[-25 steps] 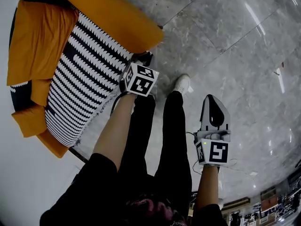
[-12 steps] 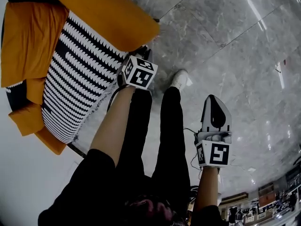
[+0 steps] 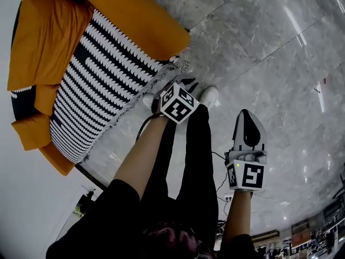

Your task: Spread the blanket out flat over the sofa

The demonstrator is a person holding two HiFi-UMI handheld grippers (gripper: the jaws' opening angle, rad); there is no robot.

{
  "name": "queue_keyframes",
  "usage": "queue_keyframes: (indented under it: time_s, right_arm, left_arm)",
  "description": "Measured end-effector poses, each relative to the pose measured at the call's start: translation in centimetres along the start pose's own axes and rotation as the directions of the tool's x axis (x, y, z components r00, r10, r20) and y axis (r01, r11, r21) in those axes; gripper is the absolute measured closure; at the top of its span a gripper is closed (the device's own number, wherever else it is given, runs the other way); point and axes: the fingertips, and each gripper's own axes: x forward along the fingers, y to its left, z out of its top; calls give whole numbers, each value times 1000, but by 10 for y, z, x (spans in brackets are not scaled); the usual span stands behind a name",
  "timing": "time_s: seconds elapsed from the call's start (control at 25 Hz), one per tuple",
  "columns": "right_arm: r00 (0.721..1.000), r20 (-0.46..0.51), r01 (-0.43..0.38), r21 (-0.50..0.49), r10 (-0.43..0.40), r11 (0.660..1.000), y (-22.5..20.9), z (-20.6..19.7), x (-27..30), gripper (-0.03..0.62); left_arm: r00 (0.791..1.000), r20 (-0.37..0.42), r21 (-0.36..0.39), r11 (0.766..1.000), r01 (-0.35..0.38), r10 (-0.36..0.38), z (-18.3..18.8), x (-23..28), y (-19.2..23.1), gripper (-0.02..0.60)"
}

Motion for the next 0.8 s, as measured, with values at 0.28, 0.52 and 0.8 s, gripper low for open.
queue_keyframes:
  time_s: [0.28, 0.52, 0.8]
  right_arm:
    - [994, 99, -38, -46, 42, 998, 33, 70, -8, 574]
    - [983, 161, -70, -111, 87, 991, 60, 140, -11, 574]
    - [968, 225, -75, -163, 111, 984, 71, 194, -24, 574]
  left_arm:
    - [981, 188, -39, 998, -50, 56, 43, -87, -14, 563]
    - [929, 329, -117, 984, -135, 166, 97, -165, 13, 569]
    - [860, 435, -146, 964, -224, 266, 140, -233, 20, 571]
